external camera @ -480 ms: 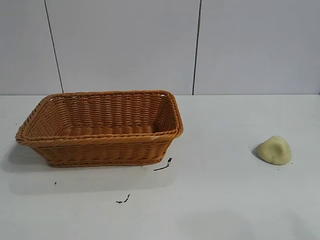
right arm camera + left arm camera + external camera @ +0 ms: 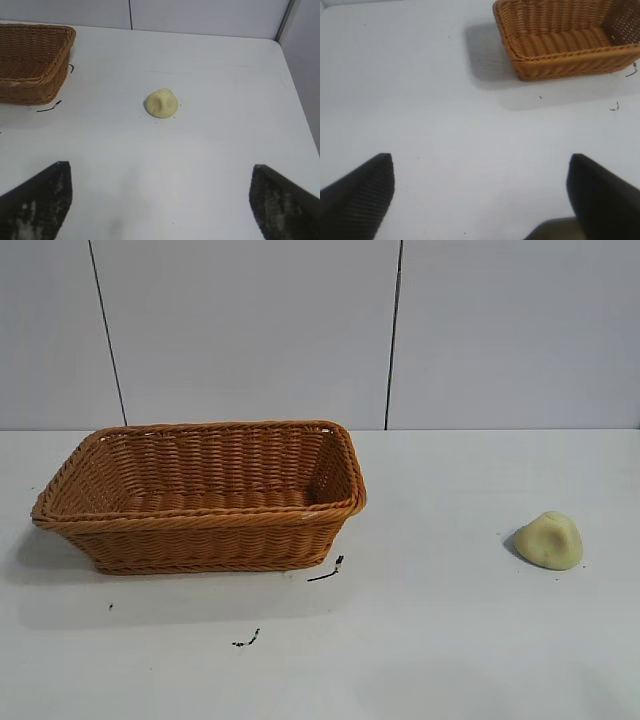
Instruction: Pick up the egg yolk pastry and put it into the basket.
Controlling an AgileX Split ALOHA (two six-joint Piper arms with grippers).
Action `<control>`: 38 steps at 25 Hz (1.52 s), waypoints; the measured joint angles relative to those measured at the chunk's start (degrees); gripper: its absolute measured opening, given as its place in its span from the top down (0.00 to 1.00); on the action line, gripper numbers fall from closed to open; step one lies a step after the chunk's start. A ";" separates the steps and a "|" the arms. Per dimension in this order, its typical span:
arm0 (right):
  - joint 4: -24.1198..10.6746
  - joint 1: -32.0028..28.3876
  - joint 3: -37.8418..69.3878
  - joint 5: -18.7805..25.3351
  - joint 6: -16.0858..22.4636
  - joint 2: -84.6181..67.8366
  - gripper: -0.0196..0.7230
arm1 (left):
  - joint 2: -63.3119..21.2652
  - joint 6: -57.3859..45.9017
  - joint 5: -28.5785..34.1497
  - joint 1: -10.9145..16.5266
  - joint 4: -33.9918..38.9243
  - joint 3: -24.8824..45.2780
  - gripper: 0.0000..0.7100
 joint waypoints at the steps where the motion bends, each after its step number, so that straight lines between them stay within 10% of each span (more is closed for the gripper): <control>1: 0.05 0.00 -0.37 0.00 0.00 1.87 0.09 | 0.00 0.00 0.00 0.00 0.00 0.00 0.02; 38: 0.93 0.00 -45.57 -8.12 -0.65 102.81 0.05 | 0.00 0.00 0.00 0.00 0.00 0.00 0.02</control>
